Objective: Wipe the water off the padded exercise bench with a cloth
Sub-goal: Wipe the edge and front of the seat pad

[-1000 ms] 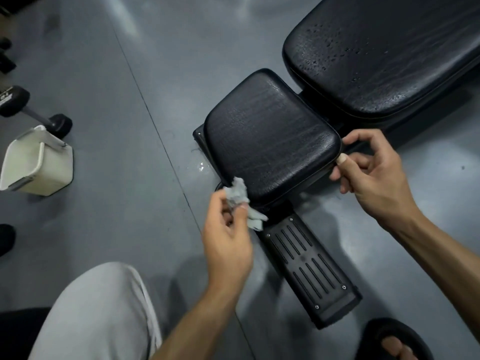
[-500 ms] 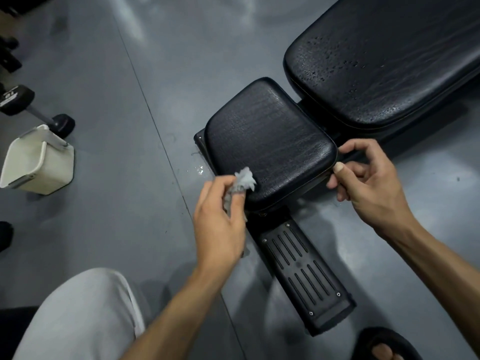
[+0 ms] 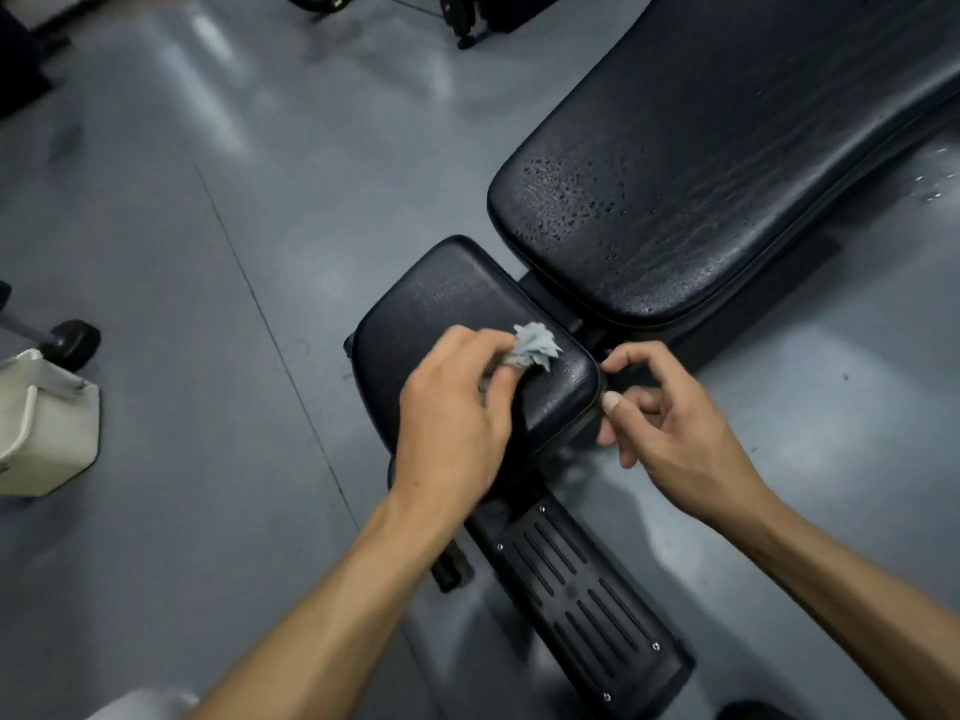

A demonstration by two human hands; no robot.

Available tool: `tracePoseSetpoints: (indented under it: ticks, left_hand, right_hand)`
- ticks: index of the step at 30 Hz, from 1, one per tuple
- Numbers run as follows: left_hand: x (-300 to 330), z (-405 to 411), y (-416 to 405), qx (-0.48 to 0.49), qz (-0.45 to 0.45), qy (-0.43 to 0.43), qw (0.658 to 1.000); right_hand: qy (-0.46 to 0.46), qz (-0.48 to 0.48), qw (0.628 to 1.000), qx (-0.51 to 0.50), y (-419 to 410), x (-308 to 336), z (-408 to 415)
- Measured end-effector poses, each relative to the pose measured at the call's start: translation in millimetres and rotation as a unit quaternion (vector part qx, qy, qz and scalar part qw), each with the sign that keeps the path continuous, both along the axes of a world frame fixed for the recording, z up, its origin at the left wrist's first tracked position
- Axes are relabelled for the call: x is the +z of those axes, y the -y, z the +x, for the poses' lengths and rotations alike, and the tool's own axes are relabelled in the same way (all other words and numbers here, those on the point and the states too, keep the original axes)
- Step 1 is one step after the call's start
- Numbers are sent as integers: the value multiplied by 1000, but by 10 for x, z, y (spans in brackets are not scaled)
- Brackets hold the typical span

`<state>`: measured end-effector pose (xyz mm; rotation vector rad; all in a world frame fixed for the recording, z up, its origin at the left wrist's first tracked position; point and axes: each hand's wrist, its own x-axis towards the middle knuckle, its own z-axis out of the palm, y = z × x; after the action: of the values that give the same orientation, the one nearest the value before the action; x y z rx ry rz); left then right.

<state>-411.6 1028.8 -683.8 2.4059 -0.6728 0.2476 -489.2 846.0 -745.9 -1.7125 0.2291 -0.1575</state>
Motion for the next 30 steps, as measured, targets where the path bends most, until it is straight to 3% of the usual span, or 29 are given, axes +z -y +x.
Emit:
tracePoseSetpoints:
  ticks: [3, 5, 9, 17, 24, 30]
  left_hand:
    - [38, -72, 22, -141, 83, 28, 986]
    - [74, 115, -36, -167, 98, 39, 980]
    - [178, 699, -54, -106, 117, 44, 987]
    - [658, 1649, 30, 8, 143, 63, 988]
    - [645, 2016, 155, 20, 193, 10, 981]
    - [372, 2020, 223, -66, 259, -32, 963]
  right_hand:
    - [0, 22, 1000, -22, -56, -2, 3]
    - [5, 48, 998, -44, -101, -26, 3]
    - [-5, 83, 995, -51, -96, -51, -1]
    - [-17, 45, 998, 34, 158, -29, 72]
    - [-17, 17, 999, 36, 179, -82, 92]
    - [9, -51, 998, 28, 168, -66, 29]
